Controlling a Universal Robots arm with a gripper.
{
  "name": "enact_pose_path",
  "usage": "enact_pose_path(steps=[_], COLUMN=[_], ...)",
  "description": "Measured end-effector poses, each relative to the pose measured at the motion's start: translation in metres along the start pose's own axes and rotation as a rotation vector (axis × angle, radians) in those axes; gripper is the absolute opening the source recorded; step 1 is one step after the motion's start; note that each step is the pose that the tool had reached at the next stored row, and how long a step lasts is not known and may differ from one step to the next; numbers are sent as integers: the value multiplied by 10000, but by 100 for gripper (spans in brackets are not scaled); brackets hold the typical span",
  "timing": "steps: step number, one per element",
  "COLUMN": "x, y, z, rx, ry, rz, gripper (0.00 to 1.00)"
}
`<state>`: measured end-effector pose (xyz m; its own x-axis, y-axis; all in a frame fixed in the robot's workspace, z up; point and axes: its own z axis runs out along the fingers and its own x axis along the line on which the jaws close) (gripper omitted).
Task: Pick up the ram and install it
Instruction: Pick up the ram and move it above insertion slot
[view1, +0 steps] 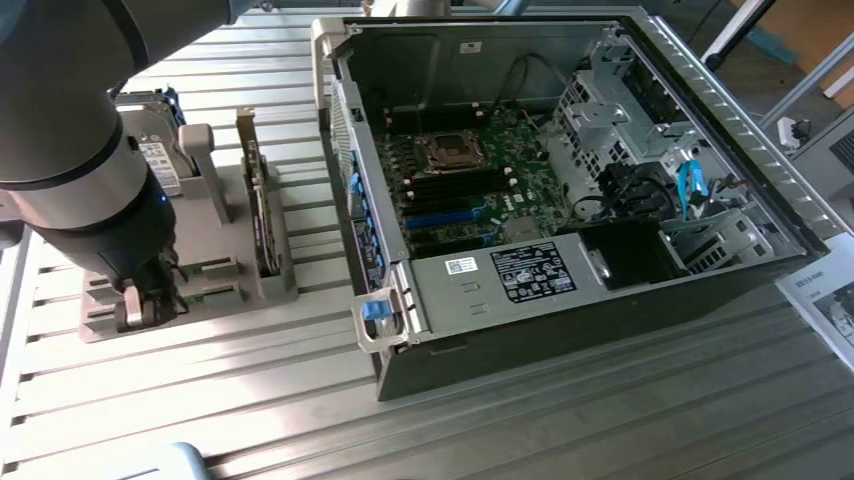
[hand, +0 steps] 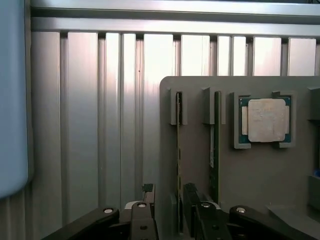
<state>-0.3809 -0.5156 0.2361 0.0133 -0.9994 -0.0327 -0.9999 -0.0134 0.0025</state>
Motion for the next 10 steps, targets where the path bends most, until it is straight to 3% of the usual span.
enact_pose_path(steps=[10], x=[16], y=[1], z=[172], rx=[-2], ry=[-16], rz=[-95], gripper=[36])
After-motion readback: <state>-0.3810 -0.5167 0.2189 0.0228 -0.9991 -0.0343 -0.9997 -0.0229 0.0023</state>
